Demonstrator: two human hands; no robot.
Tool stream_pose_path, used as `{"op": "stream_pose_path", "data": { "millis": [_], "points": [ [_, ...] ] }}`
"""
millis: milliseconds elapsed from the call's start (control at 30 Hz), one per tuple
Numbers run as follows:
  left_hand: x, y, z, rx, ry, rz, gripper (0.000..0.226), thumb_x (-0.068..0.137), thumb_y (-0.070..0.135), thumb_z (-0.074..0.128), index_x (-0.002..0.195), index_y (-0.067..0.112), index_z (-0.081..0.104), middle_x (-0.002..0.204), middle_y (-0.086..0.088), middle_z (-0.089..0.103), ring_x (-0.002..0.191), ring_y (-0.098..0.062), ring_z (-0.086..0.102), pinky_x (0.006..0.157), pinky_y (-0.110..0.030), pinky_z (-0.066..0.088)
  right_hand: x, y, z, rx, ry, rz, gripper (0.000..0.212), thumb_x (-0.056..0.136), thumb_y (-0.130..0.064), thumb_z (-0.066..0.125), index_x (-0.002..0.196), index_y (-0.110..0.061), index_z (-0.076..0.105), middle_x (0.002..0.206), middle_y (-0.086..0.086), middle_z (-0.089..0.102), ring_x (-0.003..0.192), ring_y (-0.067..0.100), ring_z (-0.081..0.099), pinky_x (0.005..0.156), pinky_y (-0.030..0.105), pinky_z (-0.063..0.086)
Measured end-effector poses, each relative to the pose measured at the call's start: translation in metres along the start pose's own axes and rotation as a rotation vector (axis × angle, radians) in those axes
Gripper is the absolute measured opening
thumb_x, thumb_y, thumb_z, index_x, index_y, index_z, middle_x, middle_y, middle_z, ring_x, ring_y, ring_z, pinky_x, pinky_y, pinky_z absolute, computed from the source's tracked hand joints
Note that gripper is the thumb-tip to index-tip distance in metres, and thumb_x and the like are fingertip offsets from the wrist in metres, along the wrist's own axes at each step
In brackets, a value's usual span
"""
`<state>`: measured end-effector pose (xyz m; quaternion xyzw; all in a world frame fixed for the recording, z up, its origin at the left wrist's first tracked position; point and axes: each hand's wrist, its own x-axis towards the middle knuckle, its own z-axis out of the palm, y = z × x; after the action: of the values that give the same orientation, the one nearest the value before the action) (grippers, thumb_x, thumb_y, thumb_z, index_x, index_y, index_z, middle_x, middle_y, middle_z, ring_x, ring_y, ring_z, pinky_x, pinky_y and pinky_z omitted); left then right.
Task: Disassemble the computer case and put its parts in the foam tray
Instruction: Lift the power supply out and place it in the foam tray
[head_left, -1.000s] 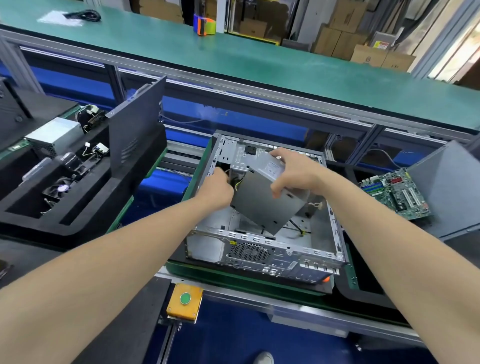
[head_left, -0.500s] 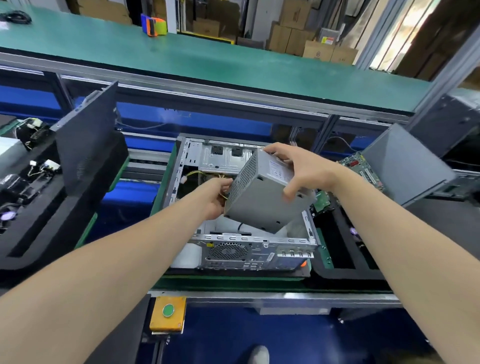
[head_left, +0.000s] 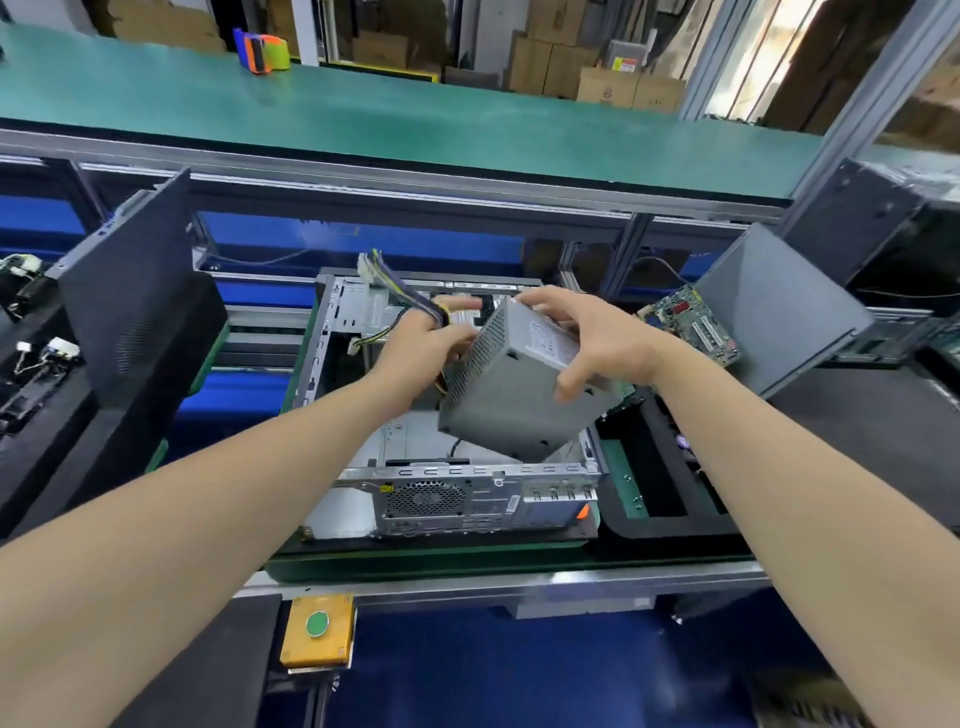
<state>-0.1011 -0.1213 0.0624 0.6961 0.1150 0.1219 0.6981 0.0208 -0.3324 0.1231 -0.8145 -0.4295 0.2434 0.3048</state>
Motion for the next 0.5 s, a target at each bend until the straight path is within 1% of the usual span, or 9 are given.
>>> {"op": "stream_pose_path", "data": {
  "millis": [33, 67, 133, 200, 267, 300, 367, 433, 500],
  "points": [
    [0.001, 0.004, 0.003, 0.028, -0.042, 0.048, 0.029, 0.102, 0.019, 0.06, 0.13, 0.024, 0.065, 0.094, 0.004, 0.076, 0.086, -0.014, 0.07, 0.08, -0.031, 0.054, 0.0, 0.002, -0.001, 0.026, 0.029, -0.011, 0.106, 0.05, -0.012, 0.087, 0.148, -0.028, 0.05, 0.134, -0.003, 0.06, 0.115, 0.007, 0.061, 0.088, 0.019, 0.051],
    [0.003, 0.008, 0.005, 0.065, -0.104, 0.094, 0.032, 0.104, 0.028, 0.059, 0.136, 0.026, 0.061, 0.106, 0.006, 0.075, 0.096, -0.012, 0.07, 0.085, -0.029, 0.054, 0.0, 0.005, -0.002, 0.05, 0.058, -0.023, 0.104, 0.05, -0.012, 0.087, 0.146, -0.028, 0.051, 0.133, -0.002, 0.061, 0.115, 0.01, 0.062, 0.091, 0.024, 0.052],
    [0.007, 0.015, 0.007, 0.21, -0.245, 0.174, 0.053, 0.097, 0.046, 0.063, 0.146, 0.029, 0.051, 0.132, 0.004, 0.067, 0.118, -0.01, 0.065, 0.095, -0.027, 0.053, -0.002, 0.01, -0.006, 0.094, 0.119, -0.046, 0.101, 0.05, -0.01, 0.087, 0.143, -0.029, 0.054, 0.13, -0.002, 0.064, 0.113, 0.013, 0.063, 0.092, 0.028, 0.054],
    [0.014, 0.024, 0.012, 0.386, -0.343, 0.213, 0.085, 0.078, 0.057, 0.076, 0.152, 0.034, 0.04, 0.14, 0.011, 0.057, 0.125, -0.001, 0.057, 0.098, -0.018, 0.048, -0.003, 0.016, -0.012, 0.141, 0.174, -0.06, 0.099, 0.049, -0.008, 0.087, 0.14, -0.03, 0.056, 0.129, -0.001, 0.064, 0.114, 0.015, 0.063, 0.092, 0.031, 0.055],
    [0.024, 0.035, 0.024, 0.533, -0.335, 0.27, 0.104, 0.065, 0.064, 0.083, 0.153, 0.036, 0.034, 0.14, 0.019, 0.051, 0.126, 0.01, 0.05, 0.098, -0.014, 0.043, -0.005, 0.023, -0.019, 0.179, 0.223, -0.07, 0.098, 0.048, -0.008, 0.087, 0.138, -0.032, 0.058, 0.127, -0.001, 0.065, 0.109, 0.01, 0.064, 0.086, 0.025, 0.055],
    [0.029, 0.04, 0.032, 0.572, -0.303, 0.302, 0.105, 0.065, 0.065, 0.083, 0.153, 0.035, 0.035, 0.139, 0.02, 0.051, 0.125, 0.01, 0.049, 0.1, -0.017, 0.043, -0.005, 0.026, -0.023, 0.194, 0.245, -0.076, 0.098, 0.047, -0.007, 0.087, 0.137, -0.033, 0.058, 0.126, 0.0, 0.065, 0.105, 0.006, 0.065, 0.082, 0.022, 0.055],
    [0.039, 0.047, 0.047, 0.579, -0.259, 0.343, 0.1, 0.067, 0.065, 0.083, 0.151, 0.034, 0.038, 0.14, 0.015, 0.052, 0.128, 0.001, 0.051, 0.108, -0.029, 0.044, -0.007, 0.032, -0.032, 0.219, 0.292, -0.083, 0.098, 0.047, -0.007, 0.088, 0.137, -0.034, 0.059, 0.125, 0.0, 0.066, 0.102, 0.005, 0.065, 0.078, 0.021, 0.055],
    [0.047, 0.054, 0.062, 0.594, -0.24, 0.362, 0.096, 0.068, 0.066, 0.083, 0.149, 0.036, 0.041, 0.14, 0.012, 0.054, 0.129, -0.005, 0.052, 0.112, -0.036, 0.042, -0.01, 0.04, -0.042, 0.247, 0.339, -0.09, 0.099, 0.046, -0.008, 0.09, 0.136, -0.036, 0.059, 0.124, 0.0, 0.068, 0.106, 0.012, 0.066, 0.079, 0.026, 0.057],
    [0.055, 0.064, 0.077, 0.669, -0.207, 0.387, 0.095, 0.065, 0.071, 0.082, 0.146, 0.038, 0.044, 0.14, 0.013, 0.055, 0.129, -0.006, 0.051, 0.114, -0.038, 0.04, -0.013, 0.048, -0.05, 0.272, 0.39, -0.104, 0.1, 0.045, -0.01, 0.091, 0.137, -0.033, 0.057, 0.125, 0.002, 0.068, 0.111, 0.019, 0.067, 0.084, 0.033, 0.059]
  ]
}}
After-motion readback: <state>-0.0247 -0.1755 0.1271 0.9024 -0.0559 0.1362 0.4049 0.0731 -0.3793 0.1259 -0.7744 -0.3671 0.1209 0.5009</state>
